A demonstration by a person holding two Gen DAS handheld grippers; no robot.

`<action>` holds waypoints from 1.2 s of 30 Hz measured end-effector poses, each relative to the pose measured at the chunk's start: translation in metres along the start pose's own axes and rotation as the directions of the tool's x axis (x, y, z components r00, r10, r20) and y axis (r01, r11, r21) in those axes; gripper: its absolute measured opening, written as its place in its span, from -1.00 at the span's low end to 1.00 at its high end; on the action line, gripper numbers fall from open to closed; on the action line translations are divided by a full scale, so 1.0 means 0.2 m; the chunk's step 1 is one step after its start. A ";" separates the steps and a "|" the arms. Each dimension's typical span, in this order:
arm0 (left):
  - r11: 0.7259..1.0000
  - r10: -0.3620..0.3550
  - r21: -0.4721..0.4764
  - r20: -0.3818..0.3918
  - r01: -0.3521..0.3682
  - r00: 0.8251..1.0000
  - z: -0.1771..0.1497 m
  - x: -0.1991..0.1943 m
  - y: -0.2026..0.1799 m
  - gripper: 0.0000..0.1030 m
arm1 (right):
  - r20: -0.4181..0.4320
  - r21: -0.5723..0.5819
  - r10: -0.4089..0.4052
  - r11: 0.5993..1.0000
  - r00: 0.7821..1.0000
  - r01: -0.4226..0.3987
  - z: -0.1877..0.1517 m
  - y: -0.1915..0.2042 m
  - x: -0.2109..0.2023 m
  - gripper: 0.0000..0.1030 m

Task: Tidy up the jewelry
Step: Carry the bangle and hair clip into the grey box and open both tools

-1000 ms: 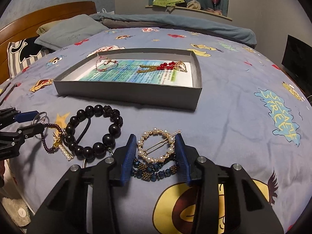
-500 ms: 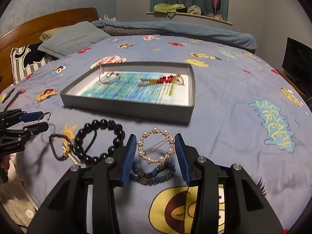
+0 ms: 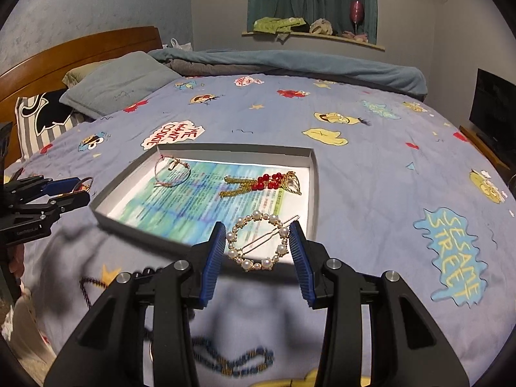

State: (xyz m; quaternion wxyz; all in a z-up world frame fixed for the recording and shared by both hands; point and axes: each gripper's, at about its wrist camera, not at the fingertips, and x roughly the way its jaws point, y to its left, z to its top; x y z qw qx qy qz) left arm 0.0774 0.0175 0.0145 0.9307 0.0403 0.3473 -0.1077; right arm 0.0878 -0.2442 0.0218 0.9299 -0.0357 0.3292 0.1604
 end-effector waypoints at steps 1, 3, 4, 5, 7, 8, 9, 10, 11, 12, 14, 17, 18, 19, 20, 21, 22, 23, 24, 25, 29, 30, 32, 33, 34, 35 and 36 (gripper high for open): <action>1.000 -0.005 -0.005 -0.003 0.005 1.000 0.01 0.02 0.00 -0.06 | -0.006 0.001 0.002 1.000 1.000 -0.002 0.01 0.00 0.02 -0.21; 1.000 -0.010 -0.005 -0.015 0.010 1.000 0.05 0.07 0.00 -0.06 | -0.023 0.001 0.000 1.000 1.000 0.000 0.02 0.00 0.08 -0.21; 1.000 -0.009 0.001 -0.019 0.009 1.000 0.06 0.10 0.00 -0.06 | -0.030 0.000 -0.001 1.000 1.000 0.001 0.03 0.00 0.11 -0.21; 1.000 -0.008 0.004 -0.024 0.008 1.000 0.07 0.12 -0.01 -0.06 | -0.039 0.001 -0.003 1.000 0.999 0.003 0.03 0.00 0.13 -0.21; 1.000 -0.018 0.000 -0.040 0.018 0.999 0.09 0.17 -0.01 -0.06 | -0.058 0.006 -0.002 1.000 0.998 0.002 0.04 0.00 0.19 -0.21; 1.000 -0.024 -0.005 -0.048 0.024 0.999 0.09 0.19 -0.02 -0.06 | -0.067 0.007 -0.001 1.000 0.998 0.002 0.04 0.00 0.21 -0.21; 0.999 -0.031 -0.012 -0.060 0.031 0.998 0.10 0.21 -0.01 -0.06 | -0.079 0.007 0.000 1.000 0.997 0.001 0.04 0.00 0.24 -0.21; 0.999 -0.038 -0.022 -0.072 0.036 0.997 0.10 0.24 -0.01 -0.06 | -0.089 0.006 0.000 1.000 0.996 0.000 0.04 0.01 0.26 -0.21; 0.999 -0.043 -0.032 -0.079 0.040 0.996 0.10 0.26 0.00 -0.06 | -0.098 0.006 0.000 1.000 0.995 0.000 0.04 0.01 0.28 -0.21; 0.998 -0.049 -0.038 -0.085 0.046 0.995 0.10 0.27 0.00 -0.06 | -0.109 0.006 0.001 1.000 0.994 0.000 0.04 0.01 0.30 -0.21; 0.997 -0.061 -0.047 -0.098 0.056 0.993 0.10 0.30 0.00 -0.06 | -0.122 0.006 -0.001 1.000 0.993 0.001 0.04 0.00 0.33 -0.21; 0.995 -0.085 -0.065 -0.131 0.077 0.988 0.09 0.36 0.00 -0.06 | -0.143 0.008 0.004 1.000 0.990 -0.003 0.03 0.00 0.36 -0.21; 0.994 -0.091 -0.071 -0.140 0.082 0.986 0.09 0.37 0.01 -0.06 | -0.149 0.002 0.006 1.000 0.989 -0.005 0.03 0.00 0.37 -0.21; 0.993 -0.098 -0.078 -0.151 0.087 0.984 0.09 0.38 0.01 -0.06 | -0.154 -0.003 0.005 1.000 0.988 -0.005 0.03 0.00 0.38 -0.21; 0.993 -0.100 -0.080 -0.156 0.088 0.983 0.09 0.39 0.01 -0.06 | -0.159 -0.006 0.002 1.000 0.987 -0.003 0.03 0.01 0.39 -0.20; 0.993 -0.101 -0.078 -0.163 0.090 0.981 0.09 0.40 0.01 -0.06 | -0.165 -0.010 -0.001 1.000 0.986 0.000 0.03 0.01 0.40 -0.21; 0.993 -0.104 -0.073 -0.169 0.093 0.980 0.09 0.40 0.01 -0.06 | -0.171 -0.013 -0.001 1.000 0.985 -0.001 0.04 0.01 0.40 -0.21; 0.994 -0.102 -0.064 -0.175 0.092 0.979 0.08 0.41 0.00 -0.06 | -0.180 -0.016 -0.002 1.000 0.984 -0.001 0.04 0.02 0.41 -0.21; 0.994 -0.096 -0.058 -0.178 0.088 0.979 0.08 0.41 0.00 -0.06 | -0.189 -0.019 -0.004 1.000 0.982 0.000 0.04 0.02 0.41 -0.21; 0.995 -0.096 -0.056 -0.183 0.087 0.978 0.07 0.41 0.00 -0.06 | -0.198 -0.022 -0.007 1.000 0.980 0.003 0.04 0.02 0.42 -0.21; 0.994 -0.100 -0.056 -0.205 0.090 0.974 0.06 0.44 0.00 -0.06 | -0.219 -0.029 -0.021 0.999 0.975 0.015 0.05 0.02 0.45 -0.20; 0.995 -0.097 -0.055 -0.205 0.088 0.974 0.06 0.44 0.00 -0.06 | -0.219 -0.029 -0.023 0.999 0.976 0.017 0.05 0.02 0.45 -0.20; 0.995 -0.095 -0.054 -0.205 0.086 0.974 0.05 0.44 0.00 -0.06 | -0.216 -0.031 -0.027 0.999 0.976 0.020 0.04 0.02 0.45 -0.20; 0.995 -0.090 -0.049 -0.207 0.082 0.974 0.05 0.44 0.00 -0.06 | -0.218 -0.033 -0.029 0.999 0.976 0.022 0.04 0.02 0.46 -0.20; 0.996 -0.083 -0.042 -0.210 0.076 0.974 0.05 0.45 0.00 -0.06 | -0.219 -0.036 -0.031 0.999 0.975 0.024 0.04 0.02 0.46 -0.20; 0.997 -0.079 -0.036 -0.213 0.072 0.974 0.05 0.46 -0.01 -0.06 | -0.220 -0.040 -0.034 0.999 0.975 0.026 0.04 0.02 0.46 -0.20; 0.997 -0.076 -0.033 -0.215 0.071 0.974 0.05 0.46 -0.01 -0.06 | -0.222 -0.044 -0.036 0.999 0.974 0.027 0.04 0.02 0.46 -0.20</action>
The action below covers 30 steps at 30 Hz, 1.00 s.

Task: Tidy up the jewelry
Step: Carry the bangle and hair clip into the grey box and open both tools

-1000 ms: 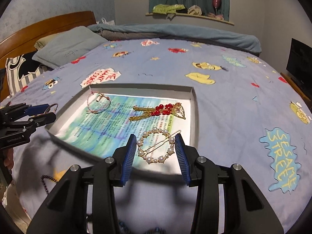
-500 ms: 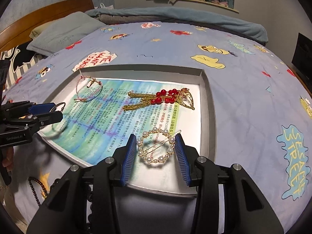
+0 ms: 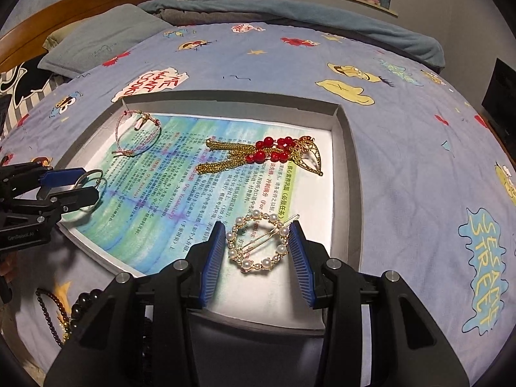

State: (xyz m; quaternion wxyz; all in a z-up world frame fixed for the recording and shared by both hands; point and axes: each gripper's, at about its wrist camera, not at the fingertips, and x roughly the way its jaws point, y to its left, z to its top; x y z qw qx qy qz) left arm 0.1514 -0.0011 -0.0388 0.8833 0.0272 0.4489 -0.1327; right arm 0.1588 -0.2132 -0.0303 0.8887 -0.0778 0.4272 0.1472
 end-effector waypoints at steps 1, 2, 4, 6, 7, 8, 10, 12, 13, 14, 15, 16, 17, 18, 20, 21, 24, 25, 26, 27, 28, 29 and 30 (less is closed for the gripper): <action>1.000 0.003 0.003 -0.003 -0.003 1.000 0.00 0.01 0.00 -0.06 | -0.002 -0.006 -0.005 1.000 1.000 0.004 0.00 0.00 0.00 -0.21; 1.000 0.006 0.005 -0.004 -0.006 1.000 0.00 0.01 0.00 -0.06 | -0.003 -0.011 -0.008 1.000 1.000 0.008 0.00 0.00 0.01 -0.21; 1.000 0.014 0.013 -0.007 -0.013 1.000 -0.01 0.02 0.00 -0.06 | -0.007 -0.018 -0.013 1.000 1.000 0.013 0.00 0.01 0.01 -0.21; 1.000 0.019 0.020 -0.010 -0.019 1.000 -0.01 0.02 0.00 -0.06 | -0.011 -0.029 -0.022 0.999 1.000 0.022 0.00 0.01 0.02 -0.21; 0.999 0.022 0.024 -0.010 -0.022 1.000 -0.01 0.03 0.00 -0.06 | -0.012 -0.031 -0.024 0.999 1.000 0.023 0.00 0.01 0.02 -0.21; 0.999 0.024 0.027 -0.010 -0.024 1.000 -0.01 0.03 0.00 -0.06 | -0.016 -0.033 -0.026 0.999 1.000 0.026 -0.01 0.01 0.03 -0.21; 0.999 0.029 0.031 -0.009 -0.029 1.000 -0.01 0.03 -0.01 -0.06 | -0.018 -0.040 -0.032 0.999 0.999 0.031 -0.01 0.02 0.03 -0.21; 0.999 0.032 0.034 -0.010 -0.032 0.999 -0.01 0.04 -0.01 -0.06 | -0.023 -0.041 -0.034 0.999 0.999 0.033 -0.01 0.02 0.04 -0.21; 0.999 0.033 0.035 -0.010 -0.032 0.999 -0.01 0.04 -0.01 -0.06 | -0.024 -0.041 -0.034 0.999 0.999 0.033 -0.01 0.02 0.04 -0.21; 0.999 0.035 0.037 -0.010 -0.034 0.999 -0.01 0.04 -0.01 -0.05 | -0.025 -0.041 -0.034 0.999 0.999 0.033 -0.01 0.02 0.04 -0.21; 0.999 0.037 0.039 -0.010 -0.036 0.999 -0.01 0.04 -0.01 -0.05 | -0.026 -0.042 -0.034 0.999 0.999 0.033 -0.01 0.02 0.04 -0.21; 0.999 0.038 0.039 -0.011 -0.037 0.999 -0.01 0.04 -0.01 -0.05 | -0.028 -0.042 -0.034 0.999 0.999 0.033 -0.01 0.02 0.04 -0.21; 0.999 0.037 0.038 -0.010 -0.037 0.999 -0.01 0.04 -0.01 -0.05 | -0.027 -0.042 -0.034 0.999 0.999 0.033 -0.01 0.02 0.04 -0.21; 0.999 0.037 0.039 -0.010 -0.037 0.999 -0.01 0.04 -0.01 -0.05 | -0.027 -0.042 -0.034 0.999 0.999 0.033 0.00 0.02 0.04 -0.21; 0.999 0.037 0.039 -0.010 -0.036 0.999 -0.01 0.04 -0.01 -0.05 | -0.027 -0.042 -0.034 0.999 0.999 0.033 0.00 0.02 0.04 -0.21; 0.999 0.036 0.038 -0.010 -0.036 0.999 -0.01 0.04 -0.01 -0.05 | -0.027 -0.042 -0.034 0.999 0.999 0.033 0.00 0.02 0.04 -0.20; 0.999 0.037 0.039 -0.009 -0.037 0.999 -0.01 0.04 -0.01 -0.04 | -0.024 -0.040 -0.034 0.999 0.999 0.033 0.00 0.02 0.04 -0.20; 0.999 0.037 0.038 -0.010 -0.036 0.999 -0.01 0.04 -0.01 -0.04 | -0.023 -0.039 -0.034 0.999 0.999 0.033 0.00 0.02 0.04 -0.20; 0.999 0.036 0.039 -0.009 -0.036 0.999 -0.01 0.04 -0.01 -0.04 | -0.022 -0.039 -0.034 0.999 0.999 0.033 0.00 0.02 0.04 -0.18; 0.999 0.037 0.040 -0.008 -0.037 0.999 -0.01 0.04 -0.01 -0.04 | -0.021 -0.037 -0.036 0.999 0.999 0.036 0.00 0.02 0.04 -0.18; 0.998 0.038 0.042 -0.005 -0.038 0.999 -0.01 0.04 -0.01 -0.03 | -0.020 -0.036 -0.037 0.999 0.999 0.037 0.00 0.02 0.03 -0.17; 0.998 0.038 0.042 -0.005 -0.038 0.999 -0.01 0.04 -0.01 -0.03 | -0.017 -0.036 -0.039 0.999 0.999 0.038 0.00 0.02 0.03 -0.17; 0.999 0.035 0.039 -0.003 -0.035 0.999 -0.01 0.03 -0.01 -0.02 | -0.015 -0.035 -0.040 0.999 0.999 0.039 -0.01 0.01 0.03 -0.17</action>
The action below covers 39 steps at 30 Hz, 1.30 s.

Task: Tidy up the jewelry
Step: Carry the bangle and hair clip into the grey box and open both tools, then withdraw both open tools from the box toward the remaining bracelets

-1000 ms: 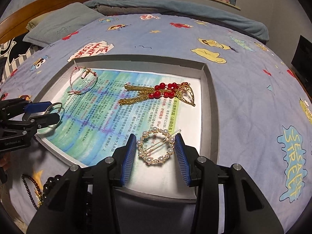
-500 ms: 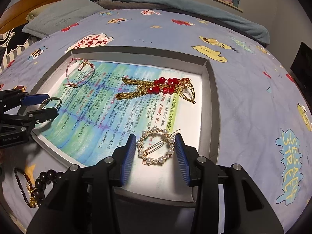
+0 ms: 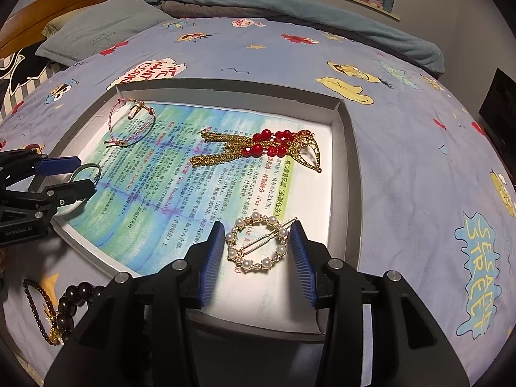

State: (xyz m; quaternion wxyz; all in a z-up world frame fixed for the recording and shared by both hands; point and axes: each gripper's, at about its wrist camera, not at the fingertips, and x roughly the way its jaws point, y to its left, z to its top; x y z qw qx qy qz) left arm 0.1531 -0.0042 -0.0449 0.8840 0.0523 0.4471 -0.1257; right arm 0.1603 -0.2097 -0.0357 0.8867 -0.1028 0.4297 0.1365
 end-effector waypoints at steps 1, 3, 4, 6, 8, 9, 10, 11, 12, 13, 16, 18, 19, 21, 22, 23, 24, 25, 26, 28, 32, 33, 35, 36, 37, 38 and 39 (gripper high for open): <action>1.000 -0.004 -0.003 0.002 0.004 1.000 0.00 0.00 0.00 -0.01 | 0.002 0.002 -0.001 1.000 1.000 0.001 0.00 0.00 0.00 -0.16; 1.000 -0.008 -0.008 0.008 0.008 1.000 0.00 -0.01 0.00 0.04 | 0.009 0.005 0.001 1.000 1.000 -0.001 0.00 -0.01 -0.01 -0.16; 1.000 -0.010 -0.008 0.012 0.010 1.000 0.00 -0.02 0.00 0.14 | 0.010 0.010 0.004 1.000 1.000 -0.004 0.00 -0.01 -0.01 -0.16; 1.000 0.004 0.001 0.024 -0.004 1.000 0.00 -0.03 -0.01 0.28 | 0.009 0.020 0.013 1.000 1.000 -0.013 0.00 -0.01 -0.02 -0.13; 1.000 0.021 0.002 0.029 -0.021 0.999 0.01 -0.05 -0.01 0.36 | 0.012 0.031 0.033 0.999 0.999 -0.033 0.00 -0.02 -0.03 -0.01; 1.000 0.014 -0.001 0.029 -0.014 0.999 0.01 -0.05 -0.01 0.37 | 0.015 0.034 0.038 0.999 0.999 -0.039 0.00 -0.01 -0.04 0.09; 1.000 0.007 -0.004 0.032 -0.007 0.999 0.01 -0.06 -0.01 0.37 | 0.025 0.034 0.038 0.999 0.999 -0.039 0.00 -0.01 -0.06 0.13; 1.000 0.005 -0.003 0.038 -0.004 0.999 0.01 -0.07 -0.01 0.39 | 0.034 0.032 0.032 0.999 0.999 -0.033 0.01 0.00 -0.08 0.21; 1.000 0.007 0.001 0.047 -0.007 0.999 0.01 -0.09 -0.02 0.40 | 0.041 0.026 0.030 0.999 0.999 -0.031 0.01 0.01 -0.09 0.27; 1.000 0.011 0.005 0.053 -0.011 0.999 0.00 -0.10 -0.02 0.42 | 0.045 0.023 0.029 0.999 0.999 -0.030 0.01 0.01 -0.11 0.28; 0.999 0.026 0.020 0.076 -0.027 0.997 0.00 -0.16 -0.05 0.47 | 0.062 0.020 0.025 0.999 0.998 -0.026 0.00 0.03 -0.15 0.41; 0.999 0.037 0.026 0.096 -0.040 0.995 0.00 -0.21 -0.06 0.50 | 0.075 0.026 0.022 0.999 0.997 -0.024 0.00 0.03 -0.19 0.46; 0.999 0.039 0.025 0.103 -0.042 0.994 0.00 -0.22 -0.06 0.52 | 0.078 0.029 0.022 0.999 0.997 -0.025 0.00 0.03 -0.21 0.48; 0.999 0.042 0.013 0.121 -0.044 0.992 0.00 -0.28 -0.06 0.55 | 0.097 0.038 0.021 0.999 0.995 -0.025 -0.01 0.02 -0.25 0.61; 0.999 0.045 0.007 0.131 -0.046 0.990 -0.01 -0.30 -0.06 0.60 | 0.107 0.042 0.022 0.999 0.994 -0.026 -0.02 0.02 -0.28 0.62; 0.999 0.047 0.002 0.139 -0.048 0.989 -0.01 -0.32 -0.06 0.65 | 0.114 0.045 0.023 0.999 0.993 -0.028 -0.03 0.01 -0.30 0.64; 0.999 0.049 -0.003 0.147 -0.049 0.988 -0.02 -0.34 -0.06 0.67 | 0.120 0.051 0.022 0.998 0.993 -0.028 -0.04 0.00 -0.32 0.68; 0.999 0.052 -0.009 0.155 -0.051 0.987 -0.02 -0.37 -0.06 0.71 | 0.131 0.063 0.021 0.998 0.991 -0.029 -0.06 -0.01 -0.36 0.71; 0.999 0.053 -0.016 0.163 -0.051 0.985 -0.03 -0.39 -0.06 0.74 | 0.139 0.072 0.021 0.997 0.990 -0.031 -0.07 -0.02 -0.38 0.76; 0.998 0.052 -0.030 0.176 -0.047 0.983 -0.05 -0.43 -0.05 0.77 | 0.153 0.091 0.015 0.995 0.988 -0.029 -0.09 -0.03 -0.43 0.83; 0.998 0.060 -0.035 0.185 -0.055 0.981 -0.08 -0.48 -0.06 0.79 | 0.181 0.123 -0.003 0.992 0.984 -0.019 -0.13 -0.07 -0.52 0.89; 0.998 0.066 -0.034 0.188 -0.060 0.980 -0.09 -0.50 -0.06 0.79 | 0.188 0.131 -0.007 0.991 0.982 -0.018 -0.14 -0.07 -0.54 0.89; 0.998 0.067 -0.034 0.198 -0.061 0.978 -0.10 -0.53 -0.07 0.80 | 0.207 0.147 -0.017 0.989 0.978 -0.014 -0.15 -0.09 -0.59 0.89; 0.998 0.064 -0.035 0.201 -0.058 0.977 -0.11 -0.54 -0.07 0.80 | 0.214 0.153 -0.020 0.988 0.977 -0.014 -0.16 -0.09 -0.61 0.89; 0.998 0.057 -0.038 0.207 -0.051 0.977 -0.12 -0.56 -0.08 0.81 | 0.224 0.159 -0.020 0.987 0.974 -0.016 -0.16 -0.10 -0.63 0.89; 0.998 0.053 -0.037 0.210 -0.047 0.976 -0.12 -0.57 -0.08 0.81 | 0.229 0.163 -0.018 0.986 0.973 -0.020 -0.17 -0.10 -0.65 0.89; 0.998 0.051 -0.035 0.215 -0.045 0.975 -0.13 -0.58 -0.09 0.81 | 0.232 0.165 -0.015 0.986 0.973 -0.024 -0.17 -0.10 -0.66 0.89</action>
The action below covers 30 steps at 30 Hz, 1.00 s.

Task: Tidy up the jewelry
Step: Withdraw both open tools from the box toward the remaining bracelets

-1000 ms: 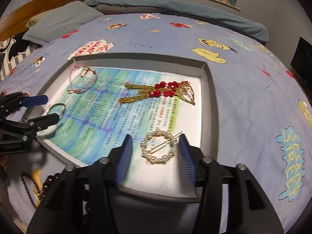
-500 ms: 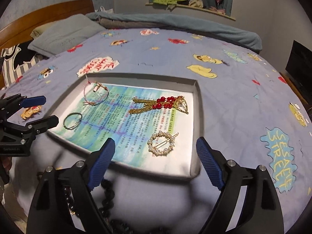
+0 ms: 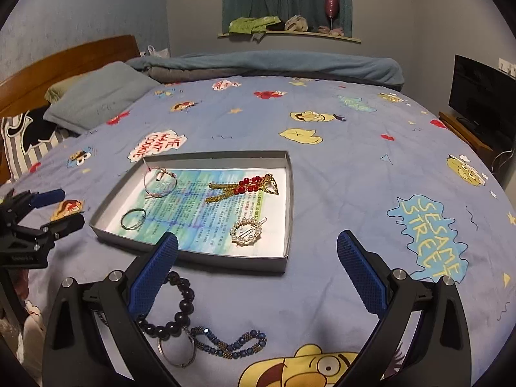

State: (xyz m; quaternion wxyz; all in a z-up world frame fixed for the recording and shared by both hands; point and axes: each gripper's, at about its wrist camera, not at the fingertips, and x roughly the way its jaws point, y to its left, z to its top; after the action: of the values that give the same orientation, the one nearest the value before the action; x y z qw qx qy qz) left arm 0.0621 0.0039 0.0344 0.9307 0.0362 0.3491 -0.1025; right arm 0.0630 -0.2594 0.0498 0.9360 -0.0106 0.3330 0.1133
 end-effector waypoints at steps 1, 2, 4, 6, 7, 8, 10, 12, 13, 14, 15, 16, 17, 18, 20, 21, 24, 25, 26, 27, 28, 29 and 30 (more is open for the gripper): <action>1.000 0.000 0.005 0.004 0.000 1.000 0.00 -0.02 -0.01 0.81 | 0.002 -0.001 0.000 1.000 1.000 0.000 0.00 0.00 -0.02 0.89; 1.000 0.000 0.009 0.007 0.000 1.000 -0.01 -0.03 -0.01 0.81 | 0.004 -0.004 0.000 1.000 1.000 0.000 0.00 0.01 -0.03 0.89; 1.000 -0.003 0.012 0.011 0.003 1.000 -0.01 -0.05 -0.02 0.81 | 0.007 -0.011 0.001 1.000 1.000 -0.001 -0.01 0.01 -0.04 0.89; 1.000 -0.009 0.012 0.012 0.009 1.000 -0.02 -0.08 -0.02 0.82 | 0.009 -0.017 -0.001 1.000 1.000 0.001 -0.02 0.01 -0.06 0.89; 1.000 -0.013 0.011 0.013 0.013 1.000 -0.03 -0.09 -0.02 0.82 | 0.009 -0.020 -0.003 1.000 1.000 0.003 -0.03 0.01 -0.07 0.89; 1.000 -0.015 0.009 0.014 0.015 1.000 -0.04 -0.10 -0.02 0.82 | 0.010 -0.022 -0.008 1.000 1.000 0.008 -0.03 0.00 -0.07 0.89; 1.000 -0.019 0.004 0.012 0.019 1.000 -0.06 -0.12 -0.02 0.82 | 0.011 -0.024 -0.016 1.000 1.000 0.017 -0.05 -0.01 -0.08 0.89; 1.000 -0.018 0.003 0.009 0.018 1.000 -0.08 -0.13 -0.01 0.82 | 0.008 -0.022 -0.024 0.999 1.000 0.024 -0.07 -0.02 -0.09 0.89; 1.000 -0.015 0.004 0.009 0.015 1.000 -0.10 -0.14 0.00 0.82 | 0.004 -0.018 -0.026 1.000 1.000 0.026 -0.08 -0.03 -0.09 0.89; 1.000 -0.014 0.003 0.008 0.014 1.000 -0.11 -0.14 0.00 0.82 | 0.000 -0.014 -0.026 1.000 1.000 0.026 -0.10 -0.04 -0.09 0.89; 1.000 -0.017 0.001 0.005 0.017 1.000 -0.13 -0.15 0.00 0.82 | -0.005 -0.009 -0.027 1.000 1.000 0.026 -0.11 -0.06 -0.09 0.89; 1.000 -0.019 0.001 0.004 0.019 1.000 -0.14 -0.15 0.01 0.82 | -0.007 -0.005 -0.027 1.000 1.000 0.027 -0.12 -0.06 -0.10 0.89; 1.000 -0.021 0.002 0.006 0.021 1.000 -0.15 -0.16 0.01 0.82 | -0.012 -0.001 -0.027 1.000 1.000 0.027 -0.14 -0.07 -0.10 0.89; 1.000 -0.023 0.005 0.010 0.023 1.000 -0.17 -0.17 0.02 0.82 | -0.015 0.002 -0.028 1.000 1.000 0.028 -0.15 -0.07 -0.10 0.89; 1.000 -0.026 0.009 0.012 0.026 1.000 -0.21 -0.18 0.02 0.82 | -0.026 0.012 -0.030 0.999 0.999 0.031 -0.19 -0.08 -0.11 0.89; 1.000 -0.026 0.009 0.008 0.026 1.000 -0.23 -0.18 0.02 0.82 | -0.032 0.015 -0.031 0.999 0.999 0.031 -0.20 -0.09 -0.11 0.89; 0.999 -0.036 -0.003 -0.009 0.036 0.999 -0.28 -0.17 0.02 0.82 | -0.044 0.024 -0.037 0.999 0.998 0.038 -0.26 -0.11 -0.11 0.89; 0.999 -0.038 -0.012 -0.014 0.038 0.999 -0.31 -0.17 0.01 0.82 | -0.049 0.028 -0.037 0.999 0.998 0.039 -0.28 -0.11 -0.11 0.89; 0.999 -0.045 -0.019 -0.017 0.044 0.999 -0.32 -0.16 0.01 0.82 | -0.054 0.033 -0.036 0.999 0.998 0.038 -0.30 -0.11 -0.11 0.89; 0.998 -0.058 -0.026 -0.022 0.057 0.998 -0.35 -0.15 0.00 0.82 | -0.058 0.035 -0.036 0.999 0.998 0.038 -0.31 -0.11 -0.11 0.89; 0.997 -0.075 -0.026 -0.031 0.074 0.997 -0.37 -0.14 -0.02 0.82 | -0.066 0.036 -0.037 0.999 0.997 0.039 -0.33 -0.12 -0.10 0.89; 0.997 -0.081 -0.021 -0.037 0.080 0.996 -0.39 -0.13 -0.04 0.82 | -0.072 0.035 -0.036 0.999 0.997 0.039 -0.35 -0.11 -0.10 0.89; 0.996 -0.087 -0.015 -0.043 0.086 0.995 -0.42 -0.12 -0.06 0.82 | -0.076 0.034 -0.035 0.999 0.997 0.038 -0.36 -0.11 -0.09 0.89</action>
State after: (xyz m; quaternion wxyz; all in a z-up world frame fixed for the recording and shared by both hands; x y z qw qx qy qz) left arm -0.0114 0.0077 -0.0127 0.9179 0.0171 0.3711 -0.1396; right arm 0.0088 -0.2920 0.0036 0.9248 -0.0044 0.3696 0.0899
